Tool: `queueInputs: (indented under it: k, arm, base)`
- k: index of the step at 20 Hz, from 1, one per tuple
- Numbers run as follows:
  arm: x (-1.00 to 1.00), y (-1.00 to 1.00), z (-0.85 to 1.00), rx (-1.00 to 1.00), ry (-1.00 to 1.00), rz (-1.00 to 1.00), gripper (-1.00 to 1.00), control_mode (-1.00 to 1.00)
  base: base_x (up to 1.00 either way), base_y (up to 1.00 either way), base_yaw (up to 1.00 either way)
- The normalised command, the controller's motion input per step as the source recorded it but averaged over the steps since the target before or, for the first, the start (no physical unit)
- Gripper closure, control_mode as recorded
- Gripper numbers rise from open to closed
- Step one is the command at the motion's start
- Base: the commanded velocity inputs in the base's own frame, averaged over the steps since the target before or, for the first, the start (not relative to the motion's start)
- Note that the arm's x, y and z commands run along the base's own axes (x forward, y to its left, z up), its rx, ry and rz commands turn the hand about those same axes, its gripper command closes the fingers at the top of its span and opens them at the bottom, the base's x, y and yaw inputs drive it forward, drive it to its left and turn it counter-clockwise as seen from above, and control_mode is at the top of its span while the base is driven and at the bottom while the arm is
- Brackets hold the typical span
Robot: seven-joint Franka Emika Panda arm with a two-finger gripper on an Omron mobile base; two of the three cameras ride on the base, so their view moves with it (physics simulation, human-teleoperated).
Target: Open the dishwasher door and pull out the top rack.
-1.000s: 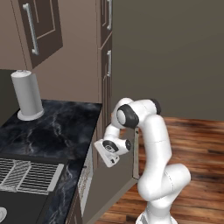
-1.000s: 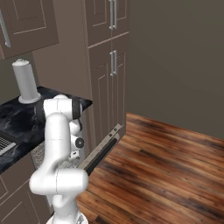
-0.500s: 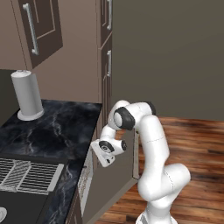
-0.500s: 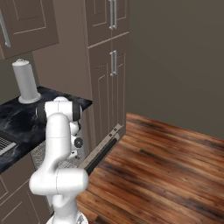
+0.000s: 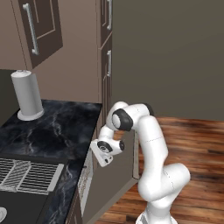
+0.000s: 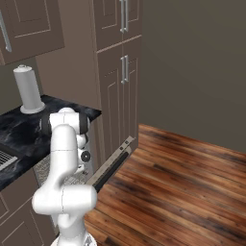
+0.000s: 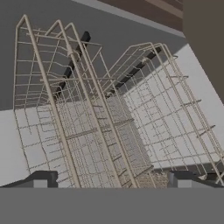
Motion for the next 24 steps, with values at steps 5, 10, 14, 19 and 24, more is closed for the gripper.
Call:
queueInputs:
  k: [5,10,14,19,24]
  arm:
    - [0.00,0.00,-0.04,0.00,0.00,0.00,-1.00,-1.00]
    - [0.00,0.00,-0.01,0.02,-0.04,0.00,-1.00,-1.00]
    - [0.00,0.00,0.00,0.05,-0.08,0.00,-1.00,-1.00]
    - [0.00,0.00,-0.03,0.08,-0.03,0.00,-1.00,-1.00]
    - [0.03,0.00,-0.19,0.08,0.00,0.00,-1.00,-1.00]
  base:
    - [0.00,0.00,0.00]
    - [0.00,0.00,0.00]
    - [0.00,0.00,0.00]
    - [0.00,0.00,0.00]
    - [0.00,0.00,0.00]
